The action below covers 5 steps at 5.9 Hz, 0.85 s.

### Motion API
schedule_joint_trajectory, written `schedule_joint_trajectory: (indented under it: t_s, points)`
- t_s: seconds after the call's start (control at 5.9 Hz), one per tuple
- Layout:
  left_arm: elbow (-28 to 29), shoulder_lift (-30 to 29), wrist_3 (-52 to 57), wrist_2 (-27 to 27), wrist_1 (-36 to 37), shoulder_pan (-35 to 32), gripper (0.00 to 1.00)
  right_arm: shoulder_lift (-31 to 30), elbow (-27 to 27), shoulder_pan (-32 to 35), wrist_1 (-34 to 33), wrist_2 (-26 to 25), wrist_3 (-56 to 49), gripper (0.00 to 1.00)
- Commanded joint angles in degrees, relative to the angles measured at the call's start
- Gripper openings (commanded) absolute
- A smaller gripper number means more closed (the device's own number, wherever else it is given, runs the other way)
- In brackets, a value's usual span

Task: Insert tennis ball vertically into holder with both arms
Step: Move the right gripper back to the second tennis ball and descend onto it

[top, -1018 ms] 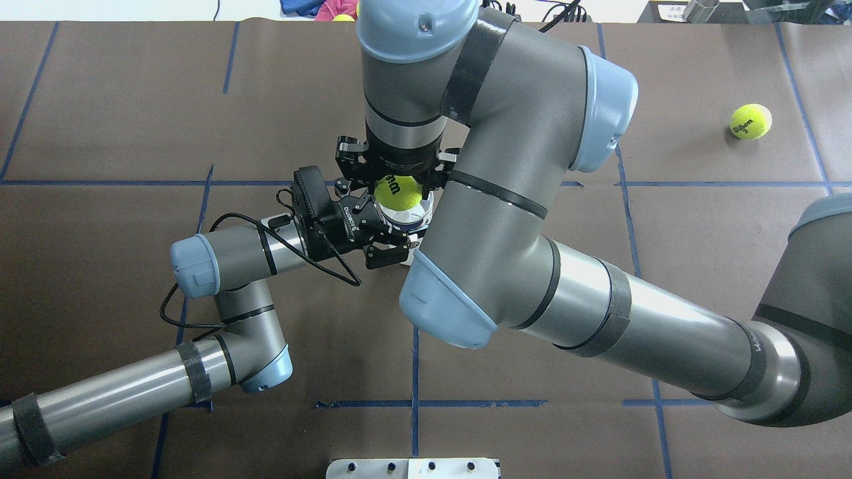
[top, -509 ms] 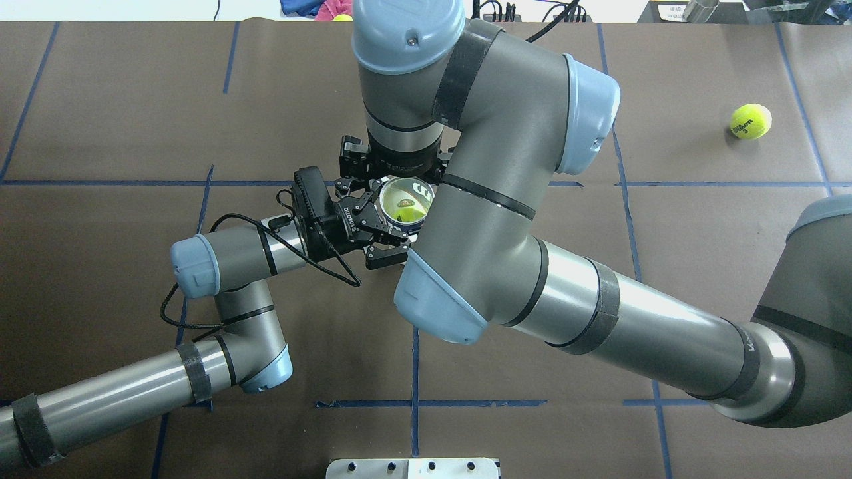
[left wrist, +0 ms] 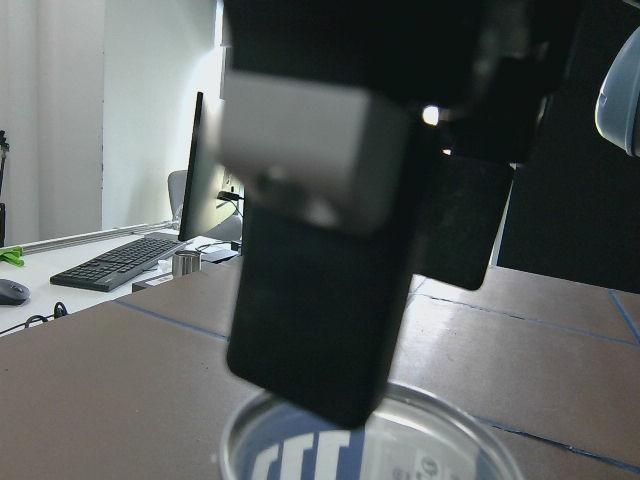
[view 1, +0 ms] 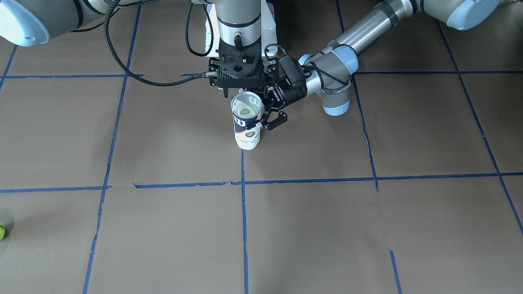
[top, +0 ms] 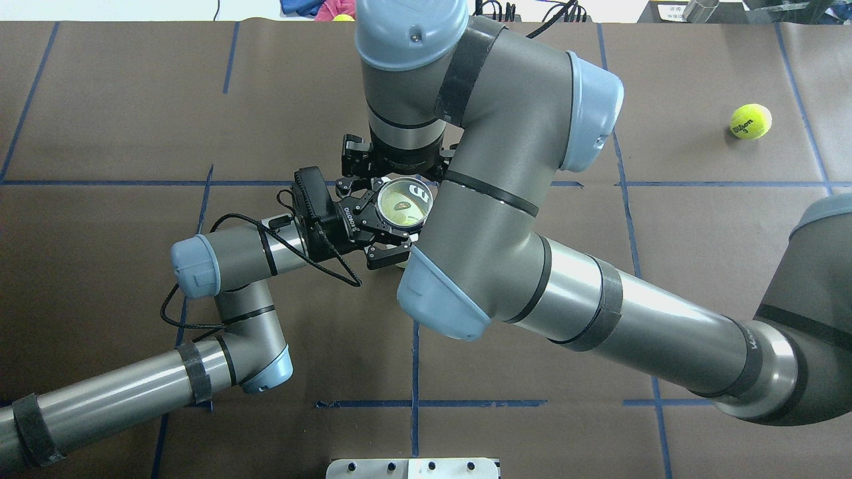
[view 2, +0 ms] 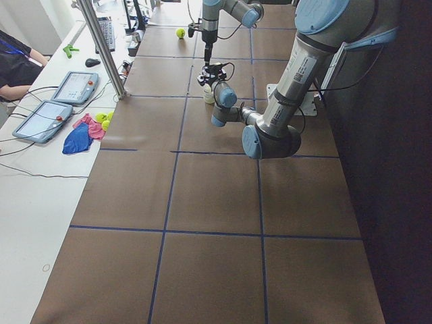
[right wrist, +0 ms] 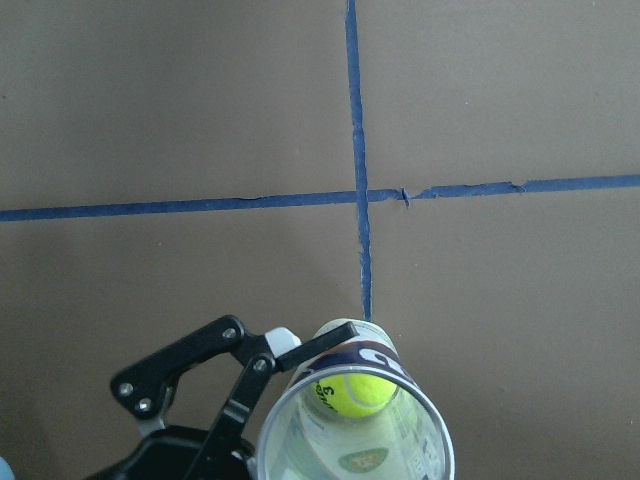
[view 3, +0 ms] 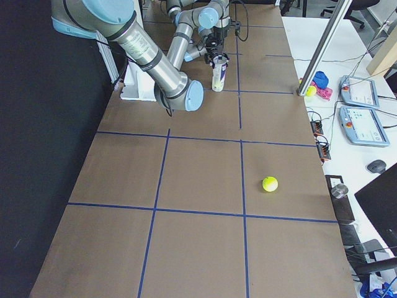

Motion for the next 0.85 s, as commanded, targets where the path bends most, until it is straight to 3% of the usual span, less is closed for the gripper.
schedule_joint_trajectory:
  t_s: [0.0,0.34,0.68]
  points:
    - [-0.09,-0.03,-0.02,0.00,0.00,0.00,0.90,-2.66,0.33,5.10,0.27,3.81,-7.36,0.99]
    - [-0.09,0.06,-0.11,0.00,0.00,-0.09,0.86,-11.08,2.61,14.75,0.45,10.06,-24.71,0.99]
    - [-0.09,0.15,-0.11,0.00,-0.09,-0.09,0.86,-21.26,2.10,23.64,5.16,13.05,-43.18,0.99]
